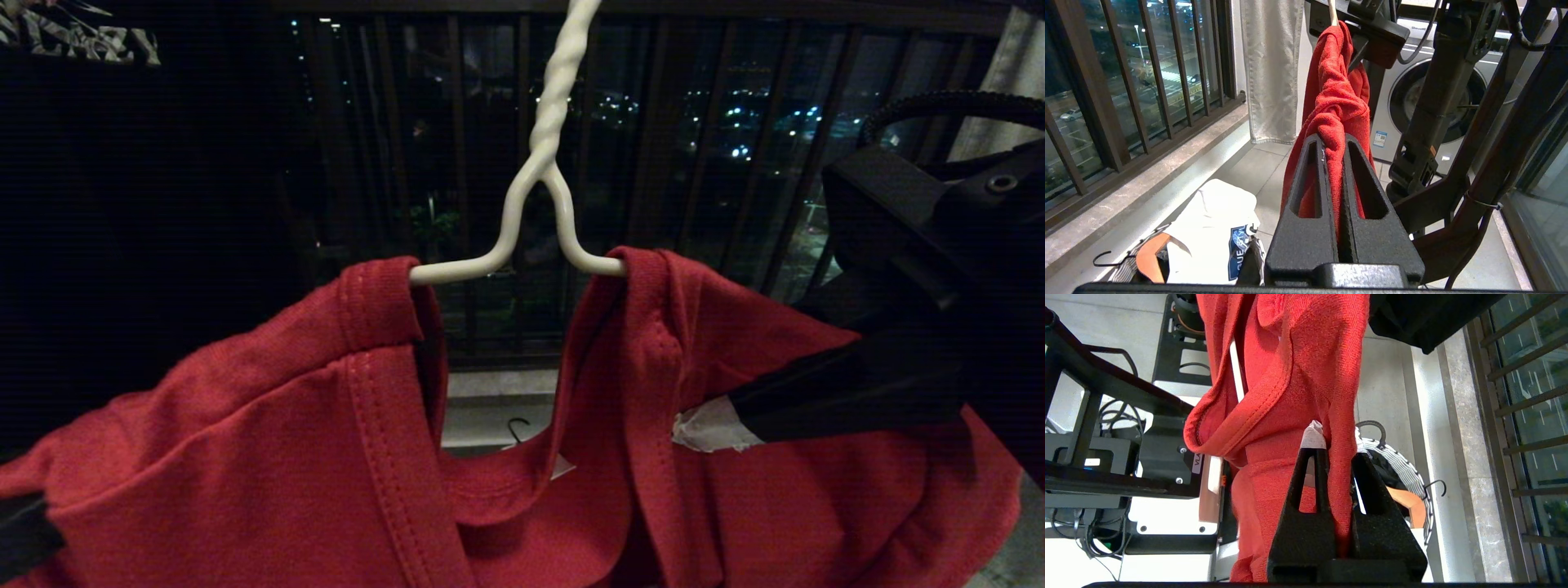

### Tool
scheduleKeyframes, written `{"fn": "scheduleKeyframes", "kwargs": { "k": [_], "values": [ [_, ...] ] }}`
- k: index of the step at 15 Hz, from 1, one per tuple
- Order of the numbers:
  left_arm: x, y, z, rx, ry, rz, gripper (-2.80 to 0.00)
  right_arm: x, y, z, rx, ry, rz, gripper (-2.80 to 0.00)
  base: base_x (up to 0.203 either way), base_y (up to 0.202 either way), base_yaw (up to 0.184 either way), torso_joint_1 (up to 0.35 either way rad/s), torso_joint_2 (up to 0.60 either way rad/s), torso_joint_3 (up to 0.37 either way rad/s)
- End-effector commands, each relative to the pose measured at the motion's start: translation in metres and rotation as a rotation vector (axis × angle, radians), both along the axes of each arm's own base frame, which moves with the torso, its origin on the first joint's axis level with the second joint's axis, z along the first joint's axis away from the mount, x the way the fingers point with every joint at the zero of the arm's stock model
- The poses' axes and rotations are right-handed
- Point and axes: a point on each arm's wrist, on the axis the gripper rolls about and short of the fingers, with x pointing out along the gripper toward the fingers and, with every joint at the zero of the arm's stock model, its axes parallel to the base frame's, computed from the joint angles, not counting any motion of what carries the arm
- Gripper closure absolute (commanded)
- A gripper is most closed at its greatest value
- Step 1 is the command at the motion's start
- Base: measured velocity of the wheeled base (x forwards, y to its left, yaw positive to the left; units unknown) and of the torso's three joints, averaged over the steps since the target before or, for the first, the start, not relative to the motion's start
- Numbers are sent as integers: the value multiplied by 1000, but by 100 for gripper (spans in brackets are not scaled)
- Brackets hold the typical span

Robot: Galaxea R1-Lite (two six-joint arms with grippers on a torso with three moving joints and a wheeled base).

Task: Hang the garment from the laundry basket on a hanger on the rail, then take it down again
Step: Hang the clothes rack on the clothesline

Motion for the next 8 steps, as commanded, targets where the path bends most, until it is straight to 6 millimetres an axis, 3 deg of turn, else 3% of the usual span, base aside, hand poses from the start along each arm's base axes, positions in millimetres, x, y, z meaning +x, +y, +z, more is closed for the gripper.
{"fn": "scheduleKeyframes", "kwargs": {
  "k": [1, 6, 7, 8],
  "values": [
    [0, 0, 1, -4, -3, -1, 0, -1, -1, 0, -4, 1, 5, 0, 0, 0, 0, 0, 0, 0],
    [0, 0, 1, -37, -34, -3, 0, -1, -1, -1, -6, 0, 4, 0, 0, 0, 0, 0, 0, 0],
    [0, -1, 1, -47, -41, -3, -280, -1, -1, -1, -6, 0, 4, 0, 0, 0, 0, 0, 0, 0],
    [1, -1, 1, -49, -37, -6, -280, -1, -1, -1, -5, 0, 4, 0, 0, 0, 0, 0, 0, 0]
  ]
}}
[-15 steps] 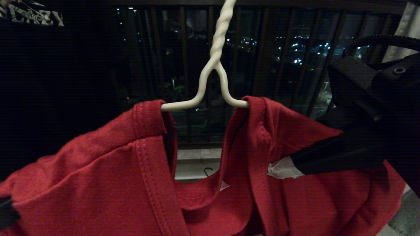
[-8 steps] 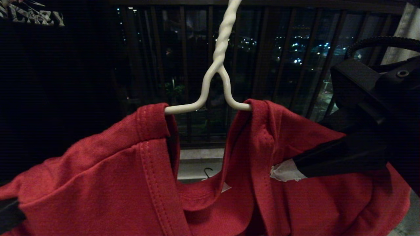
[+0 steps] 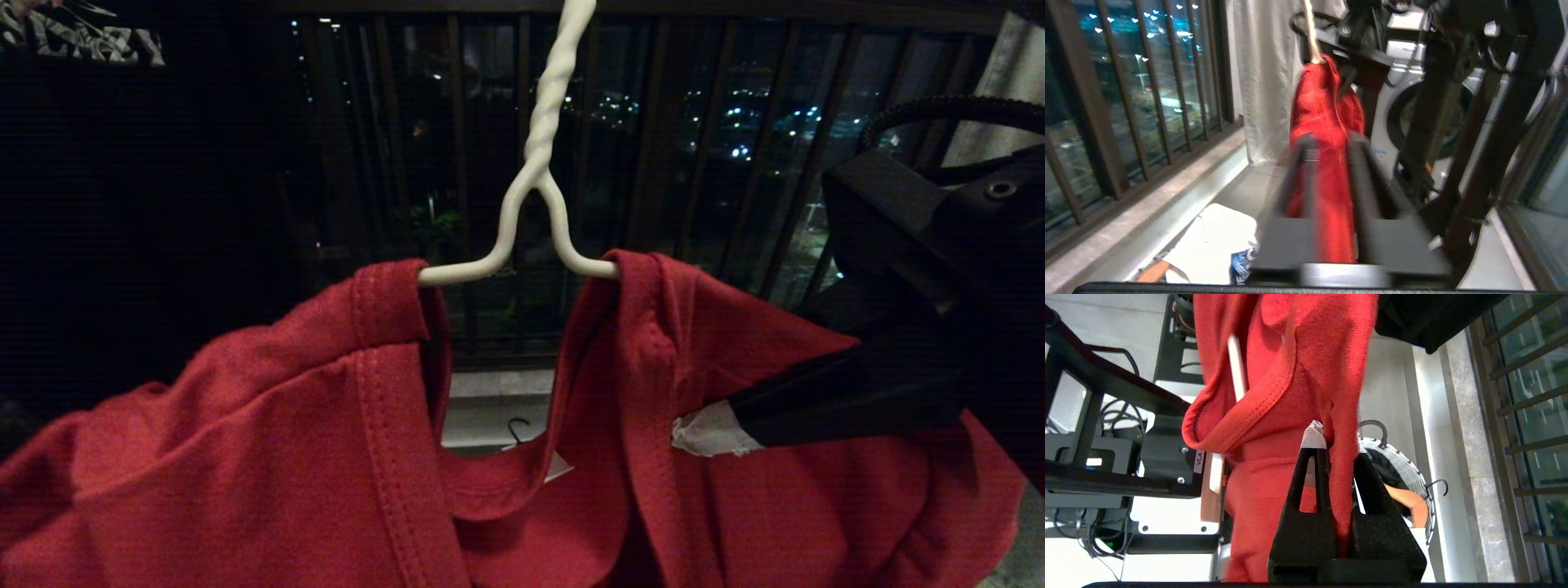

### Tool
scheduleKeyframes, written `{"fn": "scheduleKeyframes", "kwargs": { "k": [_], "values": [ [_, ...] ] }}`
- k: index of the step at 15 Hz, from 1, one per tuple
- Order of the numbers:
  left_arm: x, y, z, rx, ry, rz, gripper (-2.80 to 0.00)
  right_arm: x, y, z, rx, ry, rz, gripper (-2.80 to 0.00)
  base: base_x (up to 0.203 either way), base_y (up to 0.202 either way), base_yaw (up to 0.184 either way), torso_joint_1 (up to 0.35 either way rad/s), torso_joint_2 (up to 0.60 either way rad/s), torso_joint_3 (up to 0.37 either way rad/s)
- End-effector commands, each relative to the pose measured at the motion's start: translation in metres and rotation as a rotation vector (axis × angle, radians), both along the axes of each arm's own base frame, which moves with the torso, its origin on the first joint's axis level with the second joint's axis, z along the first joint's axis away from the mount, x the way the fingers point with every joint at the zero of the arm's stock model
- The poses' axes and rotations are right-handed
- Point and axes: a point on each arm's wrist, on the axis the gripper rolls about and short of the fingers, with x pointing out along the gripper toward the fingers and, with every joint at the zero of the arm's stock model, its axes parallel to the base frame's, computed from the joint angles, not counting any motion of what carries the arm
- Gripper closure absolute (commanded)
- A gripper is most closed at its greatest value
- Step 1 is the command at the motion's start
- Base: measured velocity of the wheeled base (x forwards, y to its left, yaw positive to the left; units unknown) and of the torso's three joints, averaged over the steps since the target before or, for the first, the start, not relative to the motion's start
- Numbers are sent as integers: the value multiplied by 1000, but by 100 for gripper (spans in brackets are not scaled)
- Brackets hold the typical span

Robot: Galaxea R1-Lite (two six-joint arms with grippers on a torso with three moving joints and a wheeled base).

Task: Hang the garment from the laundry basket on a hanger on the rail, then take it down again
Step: Hang the clothes rack on the clothesline

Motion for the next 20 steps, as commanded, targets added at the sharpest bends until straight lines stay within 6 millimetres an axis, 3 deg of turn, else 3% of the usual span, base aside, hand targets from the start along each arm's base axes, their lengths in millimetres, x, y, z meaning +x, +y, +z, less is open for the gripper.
{"fn": "scheduleKeyframes", "kwargs": {
  "k": [1, 9, 13, 15, 20],
  "values": [
    [1, -1, -2, 9, 14, -4, -280, -1, 0, 0, -3, 0, 5, 0, 0, 0, 0, 0, 0, 0],
    [-1, 2, 5, -16, -20, 12, -280, -3, -5, 1, -2, -10, -10, 0, 0, 0, 0, 0, 0, 0],
    [-8, 12, 35, -146, 0, 100, -280, -3, -5, 1, -12, -19, -35, 0, 0, 0, 0, 0, 0, 0],
    [-13, 18, 38, -159, 2, 114, 0, -3, -5, 1, -13, -18, -43, 0, 0, 0, 0, 0, 0, 0],
    [-19, 27, 56, -149, 61, 214, 0, 0, -2, 6, 40, -5, -101, 0, 0, 0, 0, 0, 0, 0]
  ]
}}
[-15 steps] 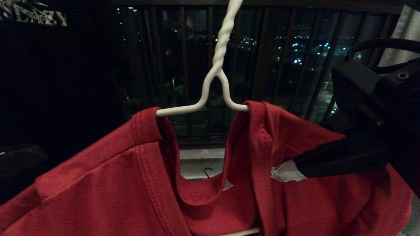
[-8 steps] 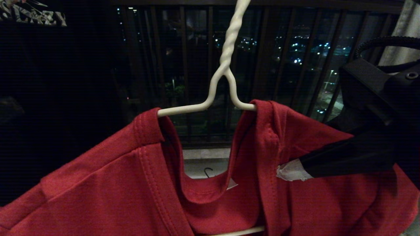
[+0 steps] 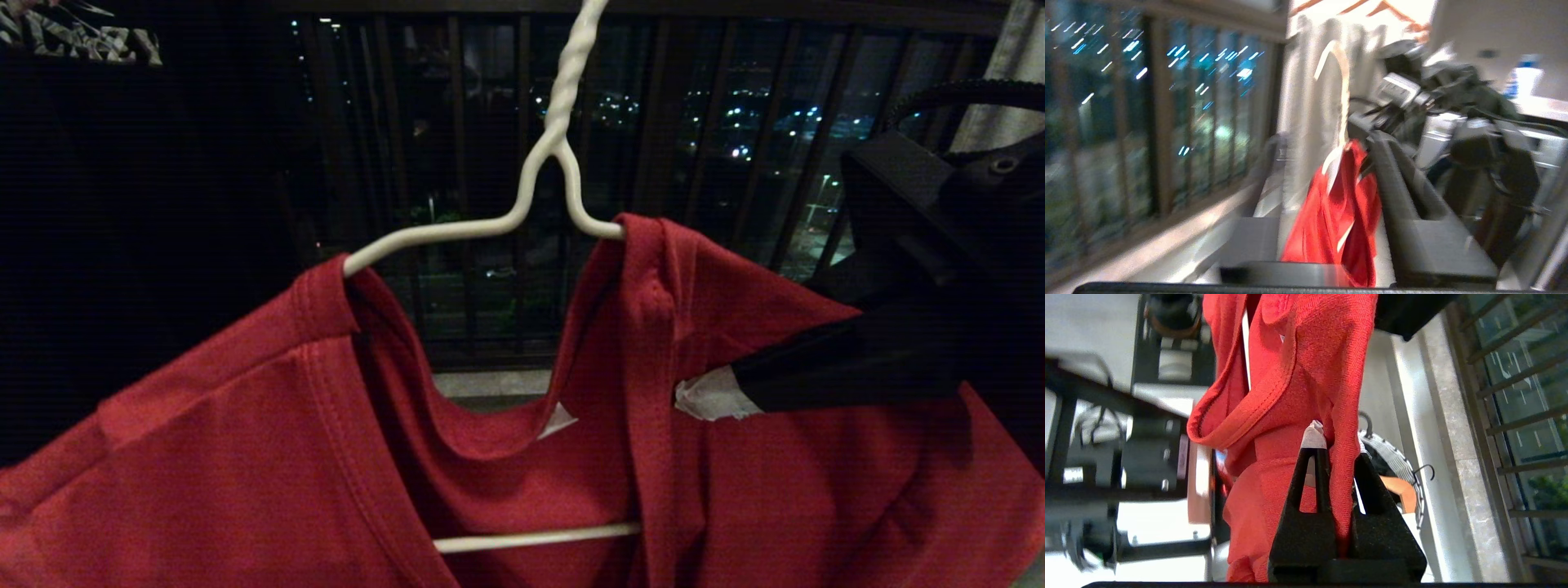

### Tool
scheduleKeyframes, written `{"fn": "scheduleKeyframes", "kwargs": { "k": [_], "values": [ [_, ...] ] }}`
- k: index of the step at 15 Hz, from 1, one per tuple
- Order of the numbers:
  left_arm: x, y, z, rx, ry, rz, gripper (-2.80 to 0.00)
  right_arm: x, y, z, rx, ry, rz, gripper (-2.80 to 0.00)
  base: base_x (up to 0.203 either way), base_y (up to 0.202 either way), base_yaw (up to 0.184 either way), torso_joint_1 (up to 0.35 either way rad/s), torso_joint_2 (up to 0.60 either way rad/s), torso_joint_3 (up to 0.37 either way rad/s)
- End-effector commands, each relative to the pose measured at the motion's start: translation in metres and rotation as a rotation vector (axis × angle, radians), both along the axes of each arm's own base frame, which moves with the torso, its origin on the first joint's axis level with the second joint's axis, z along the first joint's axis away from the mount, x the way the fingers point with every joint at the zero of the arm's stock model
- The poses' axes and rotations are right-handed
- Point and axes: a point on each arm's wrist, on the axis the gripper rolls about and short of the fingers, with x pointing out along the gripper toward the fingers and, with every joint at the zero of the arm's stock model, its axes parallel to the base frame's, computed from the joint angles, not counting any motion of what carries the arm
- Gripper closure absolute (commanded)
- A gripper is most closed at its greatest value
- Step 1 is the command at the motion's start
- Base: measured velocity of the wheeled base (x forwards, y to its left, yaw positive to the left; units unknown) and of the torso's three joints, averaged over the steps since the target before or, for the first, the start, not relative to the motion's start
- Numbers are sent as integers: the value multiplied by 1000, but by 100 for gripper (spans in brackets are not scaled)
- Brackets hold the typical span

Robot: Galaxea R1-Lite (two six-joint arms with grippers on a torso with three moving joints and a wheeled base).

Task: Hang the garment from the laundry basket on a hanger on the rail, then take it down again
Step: Hang the clothes rack on the clothesline

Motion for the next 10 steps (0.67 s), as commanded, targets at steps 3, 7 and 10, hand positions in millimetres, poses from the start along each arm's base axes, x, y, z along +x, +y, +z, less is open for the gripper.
{"fn": "scheduleKeyframes", "kwargs": {
  "k": [3, 7, 10],
  "values": [
    [1, 2, 8, 52, 99, 86, 0, 5, 2, 12, 127, 6, -61, 0, 0, 0, 0, 0, 0, 0],
    [13, -8, 9, 67, 145, 163, 0, 19, -6, 17, 175, -27, -131, 0, 0, 0, 0, 0, 0, 0],
    [13, -8, 9, 65, 144, 164, 0, 25, -9, 20, 203, -56, -159, 0, 0, 0, 0, 0, 0, 0]
  ]
}}
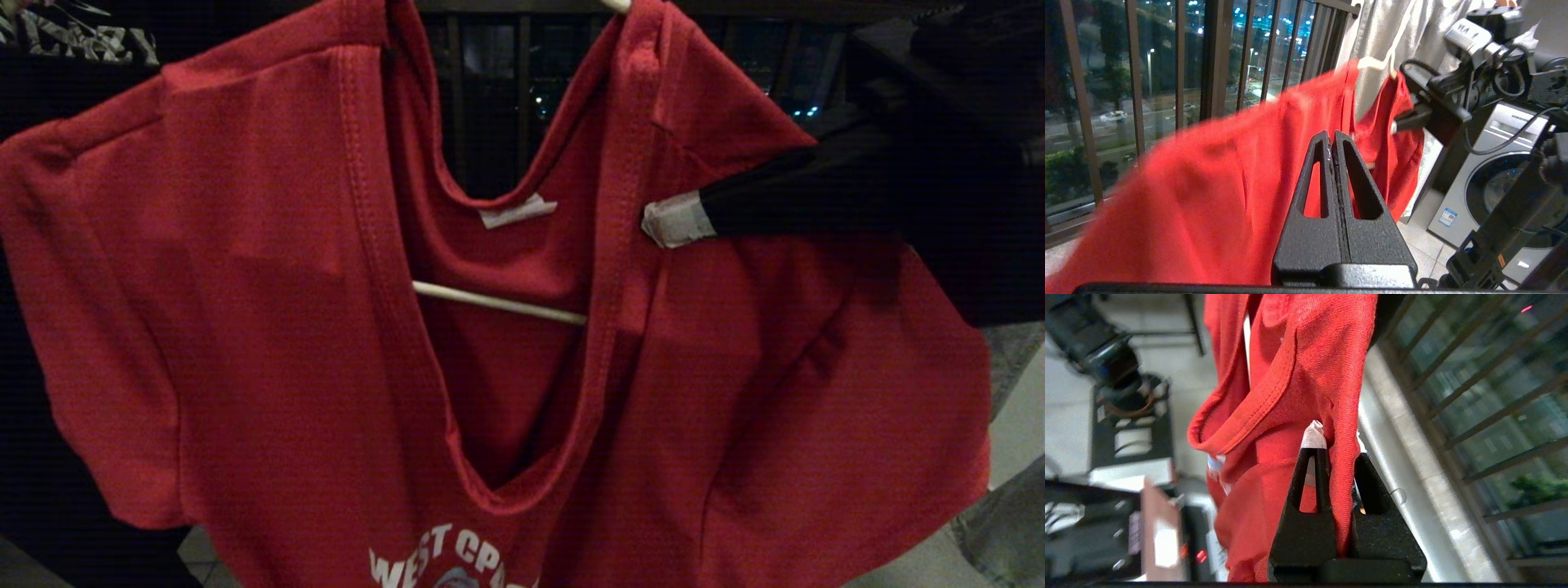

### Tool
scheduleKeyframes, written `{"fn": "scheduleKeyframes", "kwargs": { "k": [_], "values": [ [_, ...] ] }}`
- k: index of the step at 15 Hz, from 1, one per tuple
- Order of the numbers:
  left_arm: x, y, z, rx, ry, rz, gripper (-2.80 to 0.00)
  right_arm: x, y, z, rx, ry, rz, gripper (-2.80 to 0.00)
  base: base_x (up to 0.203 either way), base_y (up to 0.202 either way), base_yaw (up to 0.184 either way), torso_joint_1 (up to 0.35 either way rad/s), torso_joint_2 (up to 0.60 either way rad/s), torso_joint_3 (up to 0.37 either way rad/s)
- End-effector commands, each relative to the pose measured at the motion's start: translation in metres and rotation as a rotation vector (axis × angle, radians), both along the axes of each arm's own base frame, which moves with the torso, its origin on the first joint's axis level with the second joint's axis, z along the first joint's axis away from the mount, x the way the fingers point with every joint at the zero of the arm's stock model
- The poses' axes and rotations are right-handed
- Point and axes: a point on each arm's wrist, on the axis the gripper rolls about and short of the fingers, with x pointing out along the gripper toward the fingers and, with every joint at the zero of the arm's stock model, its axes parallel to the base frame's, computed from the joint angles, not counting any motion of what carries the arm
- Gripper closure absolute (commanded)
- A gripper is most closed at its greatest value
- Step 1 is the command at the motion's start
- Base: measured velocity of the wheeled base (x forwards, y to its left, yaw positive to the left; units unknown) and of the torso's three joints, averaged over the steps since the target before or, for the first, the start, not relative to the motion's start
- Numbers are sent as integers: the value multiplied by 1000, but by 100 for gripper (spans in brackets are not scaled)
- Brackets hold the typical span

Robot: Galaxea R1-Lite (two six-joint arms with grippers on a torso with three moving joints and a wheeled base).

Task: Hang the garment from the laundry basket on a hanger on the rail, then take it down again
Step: Hang the clothes rack on the clothesline

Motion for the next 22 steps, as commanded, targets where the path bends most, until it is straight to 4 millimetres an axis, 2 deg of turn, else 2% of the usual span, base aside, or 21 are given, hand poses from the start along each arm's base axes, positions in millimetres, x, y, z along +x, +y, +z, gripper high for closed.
{"fn": "scheduleKeyframes", "kwargs": {
  "k": [1, 4, 7, 10, 17, 22],
  "values": [
    [-1, 2, 3, -12, -9, 0, 0, 6, -3, 2, 14, -20, -25, 0, 0, 0, 0, 0, 0, 0],
    [-14, 17, 15, -50, -80, 66, 0, 9, -4, 1, 3, -29, -81, 0, 0, 0, 0, 0, 0, 0],
    [-15, 18, 14, -29, -89, 104, 0, 9, -5, 3, 18, -60, -120, 0, 0, 0, 0, -1, -58, -60],
    [-11, 14, 7, 25, -42, 100, 0, 7, -8, 4, 14, -76, -162, 0, 0, 0, 0, 21, -192, -322],
    [-8, 11, 0, 77, -47, 112, 0, 6, -14, 10, 53, -141, -245, 0, 0, 0, 0, 93, -480, -335],
    [-8, 11, -4, 105, -65, 123, 0, -3, -22, 0, 36, -131, -264, 0, 0, 0, 0, 151, -471, -318]
  ]
}}
